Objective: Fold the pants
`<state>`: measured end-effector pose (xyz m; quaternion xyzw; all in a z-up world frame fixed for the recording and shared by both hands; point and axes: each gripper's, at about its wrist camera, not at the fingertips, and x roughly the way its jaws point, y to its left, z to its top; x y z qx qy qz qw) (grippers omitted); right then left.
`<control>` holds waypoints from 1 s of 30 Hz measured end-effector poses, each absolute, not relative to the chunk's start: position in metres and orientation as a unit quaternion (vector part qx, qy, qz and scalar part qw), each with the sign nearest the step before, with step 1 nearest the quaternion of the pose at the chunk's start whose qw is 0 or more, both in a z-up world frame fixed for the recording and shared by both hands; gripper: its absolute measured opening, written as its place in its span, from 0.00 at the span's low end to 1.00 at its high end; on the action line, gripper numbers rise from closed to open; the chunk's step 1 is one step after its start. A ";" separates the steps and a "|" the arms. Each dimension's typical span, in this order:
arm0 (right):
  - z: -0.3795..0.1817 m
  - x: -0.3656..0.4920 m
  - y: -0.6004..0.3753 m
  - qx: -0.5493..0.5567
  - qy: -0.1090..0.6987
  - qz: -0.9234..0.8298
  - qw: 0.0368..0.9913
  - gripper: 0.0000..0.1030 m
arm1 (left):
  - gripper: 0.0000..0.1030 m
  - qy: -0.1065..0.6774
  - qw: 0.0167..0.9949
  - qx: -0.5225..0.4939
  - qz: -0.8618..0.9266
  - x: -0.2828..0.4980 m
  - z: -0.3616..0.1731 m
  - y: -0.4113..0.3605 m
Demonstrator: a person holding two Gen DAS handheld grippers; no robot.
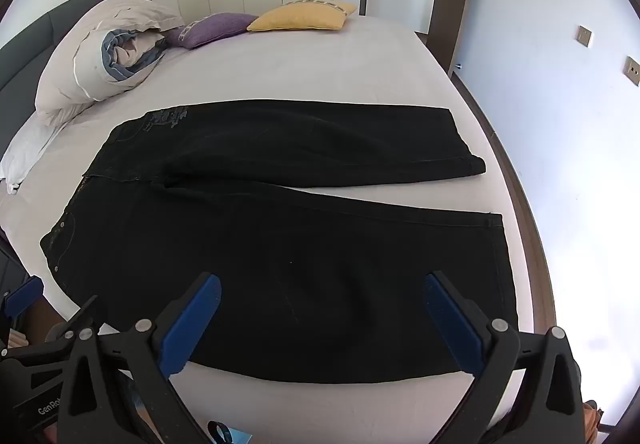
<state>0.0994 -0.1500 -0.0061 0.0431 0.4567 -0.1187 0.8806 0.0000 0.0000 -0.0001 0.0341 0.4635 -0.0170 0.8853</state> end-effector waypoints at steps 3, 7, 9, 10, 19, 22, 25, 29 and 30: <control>-0.006 0.099 -0.150 0.042 0.455 -0.119 0.881 1.00 | 1.00 0.464 0.885 0.028 -0.022 0.000 0.000 0.001; -0.006 0.099 -0.150 0.042 0.456 -0.119 0.881 1.00 | 1.00 0.462 0.886 0.028 -0.022 -0.006 -0.002 0.007; -0.006 0.099 -0.150 0.042 0.456 -0.120 0.881 1.00 | 1.00 0.462 0.886 0.029 -0.021 -0.005 -0.006 0.007; -0.006 0.099 -0.150 0.043 0.456 -0.120 0.881 1.00 | 1.00 0.462 0.886 0.028 -0.022 -0.006 -0.007 0.008; -0.007 0.099 -0.148 0.042 0.457 -0.119 0.880 1.00 | 1.00 0.465 0.884 0.029 -0.021 -0.004 -0.004 0.006; -0.007 0.099 -0.148 0.043 0.457 -0.119 0.880 1.00 | 1.00 0.465 0.884 0.029 -0.020 -0.004 -0.004 0.005; -0.007 0.098 -0.148 0.043 0.457 -0.119 0.880 1.00 | 1.00 0.465 0.885 0.028 -0.020 -0.003 -0.005 0.007; -0.008 0.099 -0.148 0.043 0.457 -0.119 0.880 1.00 | 1.00 0.465 0.885 0.027 -0.019 -0.001 -0.007 0.008; -0.009 0.099 -0.148 0.043 0.458 -0.119 0.880 1.00 | 1.00 0.465 0.885 0.027 -0.019 -0.001 -0.008 0.008</control>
